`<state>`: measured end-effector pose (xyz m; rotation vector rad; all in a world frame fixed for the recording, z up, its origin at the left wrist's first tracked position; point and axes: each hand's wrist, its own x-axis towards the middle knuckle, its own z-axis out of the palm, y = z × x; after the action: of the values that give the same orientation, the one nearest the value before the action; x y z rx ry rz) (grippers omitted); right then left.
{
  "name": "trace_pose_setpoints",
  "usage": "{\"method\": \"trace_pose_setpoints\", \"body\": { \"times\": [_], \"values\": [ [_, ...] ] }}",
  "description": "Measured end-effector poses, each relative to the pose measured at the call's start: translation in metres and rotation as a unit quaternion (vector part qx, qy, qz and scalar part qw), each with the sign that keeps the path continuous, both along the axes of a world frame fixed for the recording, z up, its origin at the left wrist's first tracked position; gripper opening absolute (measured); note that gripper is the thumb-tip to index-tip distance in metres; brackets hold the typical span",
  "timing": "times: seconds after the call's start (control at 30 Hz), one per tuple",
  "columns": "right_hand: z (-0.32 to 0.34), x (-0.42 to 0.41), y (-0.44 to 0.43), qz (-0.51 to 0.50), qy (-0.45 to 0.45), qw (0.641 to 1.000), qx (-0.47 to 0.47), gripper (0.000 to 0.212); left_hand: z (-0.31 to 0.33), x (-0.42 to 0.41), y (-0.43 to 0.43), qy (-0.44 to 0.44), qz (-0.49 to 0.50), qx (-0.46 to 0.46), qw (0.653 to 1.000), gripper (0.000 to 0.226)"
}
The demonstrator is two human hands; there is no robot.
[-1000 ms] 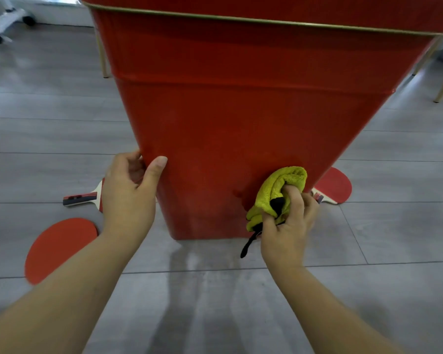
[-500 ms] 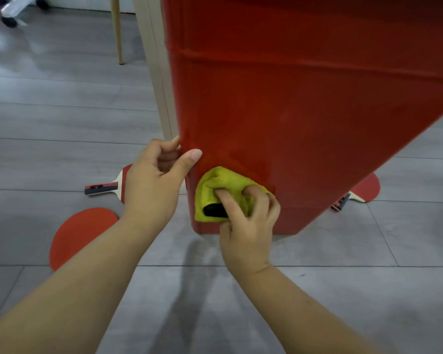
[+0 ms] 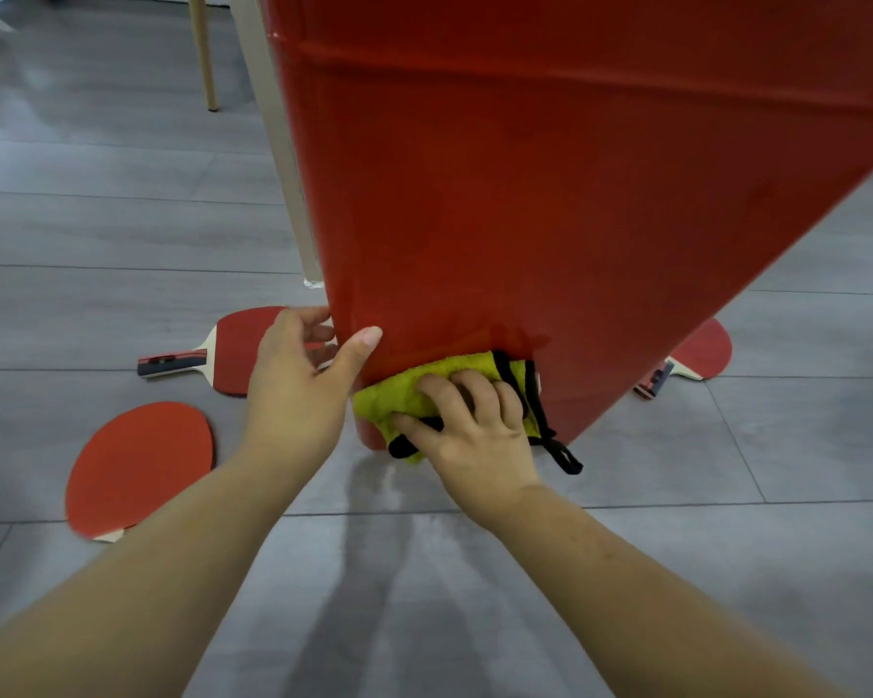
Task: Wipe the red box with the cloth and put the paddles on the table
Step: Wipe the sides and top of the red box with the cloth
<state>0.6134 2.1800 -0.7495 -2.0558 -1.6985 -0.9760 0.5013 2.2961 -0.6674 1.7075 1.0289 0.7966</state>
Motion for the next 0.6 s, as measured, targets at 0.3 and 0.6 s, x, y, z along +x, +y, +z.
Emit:
{"method": "trace_pose_setpoints", "body": {
  "times": [0.3, 0.6],
  "values": [
    [0.010, 0.053, -0.052, -0.059, -0.010, 0.997, 0.052, 0.031, -0.009, 0.011, -0.016, 0.026, 0.034, 0.049, 0.998, 0.046],
    [-0.005, 0.069, -0.089, -0.156, 0.279, 0.943, 0.091, 0.055, -0.017, 0.013, -0.014, 0.053, 0.027, 0.062, 0.996, 0.046]
  ]
}}
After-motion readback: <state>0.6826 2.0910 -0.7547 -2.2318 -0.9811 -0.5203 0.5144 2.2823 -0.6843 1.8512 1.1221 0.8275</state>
